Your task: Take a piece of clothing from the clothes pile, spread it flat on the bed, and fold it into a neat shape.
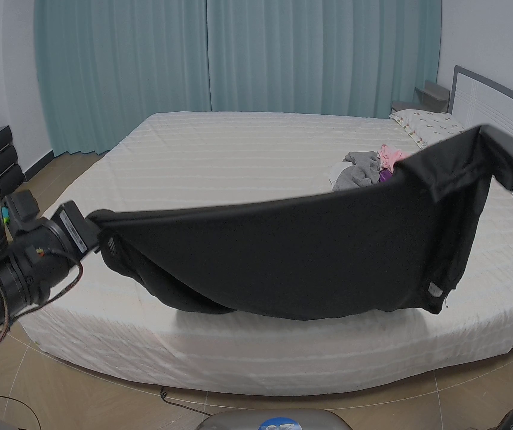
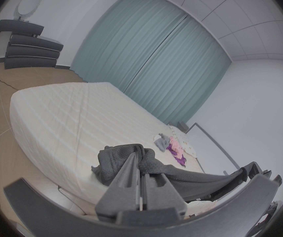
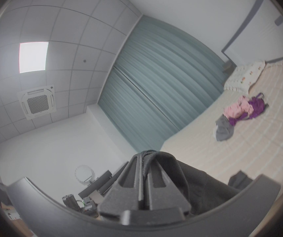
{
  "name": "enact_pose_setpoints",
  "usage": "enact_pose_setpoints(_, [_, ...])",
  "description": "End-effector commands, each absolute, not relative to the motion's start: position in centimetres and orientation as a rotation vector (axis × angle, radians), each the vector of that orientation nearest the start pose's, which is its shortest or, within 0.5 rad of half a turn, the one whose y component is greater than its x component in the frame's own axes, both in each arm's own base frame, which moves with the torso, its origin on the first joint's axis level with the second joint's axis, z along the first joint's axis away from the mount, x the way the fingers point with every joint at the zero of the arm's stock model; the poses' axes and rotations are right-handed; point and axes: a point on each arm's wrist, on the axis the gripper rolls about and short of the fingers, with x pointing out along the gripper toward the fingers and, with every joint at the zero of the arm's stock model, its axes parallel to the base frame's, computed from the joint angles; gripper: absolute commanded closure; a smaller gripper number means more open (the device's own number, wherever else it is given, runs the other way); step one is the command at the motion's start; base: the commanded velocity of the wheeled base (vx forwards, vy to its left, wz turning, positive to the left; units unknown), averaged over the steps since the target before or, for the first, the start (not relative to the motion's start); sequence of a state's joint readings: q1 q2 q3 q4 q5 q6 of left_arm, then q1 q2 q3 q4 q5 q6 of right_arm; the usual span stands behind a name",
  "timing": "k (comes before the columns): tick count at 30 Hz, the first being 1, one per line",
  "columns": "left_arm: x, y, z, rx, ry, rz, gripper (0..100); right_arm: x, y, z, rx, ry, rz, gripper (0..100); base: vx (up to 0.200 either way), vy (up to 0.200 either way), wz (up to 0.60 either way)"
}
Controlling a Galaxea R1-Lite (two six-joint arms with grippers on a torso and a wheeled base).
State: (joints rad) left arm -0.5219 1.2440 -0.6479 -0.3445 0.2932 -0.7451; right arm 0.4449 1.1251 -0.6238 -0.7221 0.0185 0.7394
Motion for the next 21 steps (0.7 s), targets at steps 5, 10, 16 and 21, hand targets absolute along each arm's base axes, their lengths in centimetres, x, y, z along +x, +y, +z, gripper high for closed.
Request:
enact_pose_setpoints(5, [22.7, -9.7, 26.3, -0.653, 0.235, -0.058, 100, 23.3, 8.5, 31.2, 0.73, -0.109, 0.365, 100, 0.0, 0.0, 0.0])
enact_pose_setpoints(10, [25.9, -10.9, 26.0, -0.645, 0.252, -0.044, 100, 26.7, 9.3, 29.8, 0.706, -0.079, 0.289, 100, 0.0, 0.0, 0.0])
enact_pose_setpoints(16, [30.1, -12.2, 24.6, -0.642, 0.284, -0.017, 100, 29.1, 10.1, 28.5, 0.703, -0.049, 0.261, 100, 0.1, 0.0, 0.0])
enact_pose_setpoints(21, [32.7, -12.4, 23.0, -0.639, 0.314, 0.009, 100, 30.8, 10.7, 27.7, 0.699, -0.038, 0.257, 100, 0.2, 0.0, 0.0])
